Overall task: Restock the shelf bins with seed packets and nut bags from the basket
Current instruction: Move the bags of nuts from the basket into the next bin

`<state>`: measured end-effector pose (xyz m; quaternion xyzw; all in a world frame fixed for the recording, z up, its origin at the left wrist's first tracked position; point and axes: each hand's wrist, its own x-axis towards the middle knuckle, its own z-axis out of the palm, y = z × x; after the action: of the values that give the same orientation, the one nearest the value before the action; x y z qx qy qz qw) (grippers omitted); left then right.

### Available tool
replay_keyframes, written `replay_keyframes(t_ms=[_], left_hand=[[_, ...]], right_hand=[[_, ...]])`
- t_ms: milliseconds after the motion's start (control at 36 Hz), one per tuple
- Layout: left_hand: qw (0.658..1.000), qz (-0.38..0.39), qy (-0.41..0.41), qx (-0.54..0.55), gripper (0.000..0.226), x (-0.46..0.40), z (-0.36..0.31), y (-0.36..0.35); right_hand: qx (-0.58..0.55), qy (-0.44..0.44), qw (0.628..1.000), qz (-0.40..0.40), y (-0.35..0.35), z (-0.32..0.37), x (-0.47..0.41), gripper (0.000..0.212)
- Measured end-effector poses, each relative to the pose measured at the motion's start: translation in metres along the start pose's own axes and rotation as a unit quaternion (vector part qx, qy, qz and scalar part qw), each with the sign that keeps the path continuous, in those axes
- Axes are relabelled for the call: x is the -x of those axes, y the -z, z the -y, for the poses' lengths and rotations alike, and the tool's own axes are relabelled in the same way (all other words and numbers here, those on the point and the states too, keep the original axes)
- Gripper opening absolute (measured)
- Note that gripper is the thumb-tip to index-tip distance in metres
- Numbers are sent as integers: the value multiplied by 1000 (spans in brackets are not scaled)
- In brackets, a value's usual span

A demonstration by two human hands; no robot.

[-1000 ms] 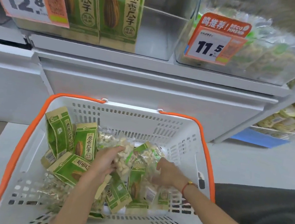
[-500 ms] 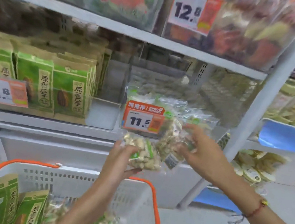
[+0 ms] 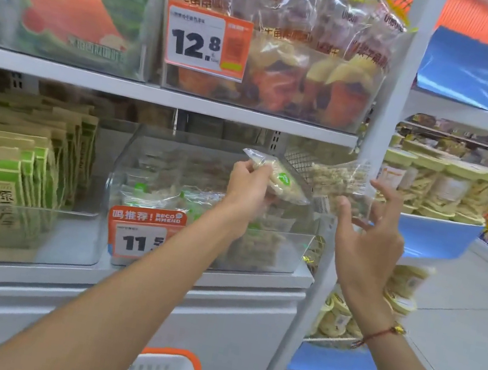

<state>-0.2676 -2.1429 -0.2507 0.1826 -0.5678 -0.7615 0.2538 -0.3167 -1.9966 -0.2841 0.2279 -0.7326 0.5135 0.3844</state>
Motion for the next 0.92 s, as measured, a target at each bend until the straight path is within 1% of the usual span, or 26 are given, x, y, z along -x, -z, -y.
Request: replay_keyframes(t_ms=[28, 83, 139, 222, 278, 333, 389, 444, 528, 611, 667, 778, 861, 917], left_hand=[[1000, 9, 3, -30, 30, -8, 2, -3], [995, 25, 2, -101, 26, -21, 7, -7], [981, 34, -19, -188, 26, -31, 13, -9], [930, 6, -62, -361, 42, -37, 15, -13], [904, -28, -91, -418, 52, -39, 12, -14], [888, -50, -123, -440, 47, -41, 8, -15], [877, -62, -150, -453, 38, -44, 5, -17], [866, -68, -156, -469, 34, -48, 3, -13], [852, -52, -144, -500, 35, -55, 1, -4], [838, -41, -136, -527, 38, -57, -3, -6], [830, -46, -140, -538, 38, -55, -4, -13], [811, -69, -162, -559, 38, -54, -1, -26], [811, -68, -159, -559, 40, -53, -3, -28], [823, -62, -147, -546, 39, -56, -4, -22]], right_hand=[[5, 4, 1000, -2, -2, -4, -2, 40], [21, 18, 1000, 3, -7, -10, -4, 38], [43, 41, 998, 19, -13, -16, -6, 35], [96, 91, 990, 51, -20, -22, -10, 30], [110, 109, 986, 59, -22, -22, -16, 28], [117, 118, 984, 67, -24, -19, -22, 28], [125, 123, 982, 74, -25, -21, -24, 28], [137, 118, 979, 91, -27, -25, -23, 28], [170, 107, 969, 144, -31, -31, -19, 30], [181, 112, 961, 175, -31, -28, -22, 33], [200, 115, 952, 201, -29, -24, -29, 34], [256, 134, 921, 260, -28, -25, -47, 32], [251, 138, 906, 311, -26, -30, -59, 29], [240, 119, 884, 384, -25, -32, -64, 33]])
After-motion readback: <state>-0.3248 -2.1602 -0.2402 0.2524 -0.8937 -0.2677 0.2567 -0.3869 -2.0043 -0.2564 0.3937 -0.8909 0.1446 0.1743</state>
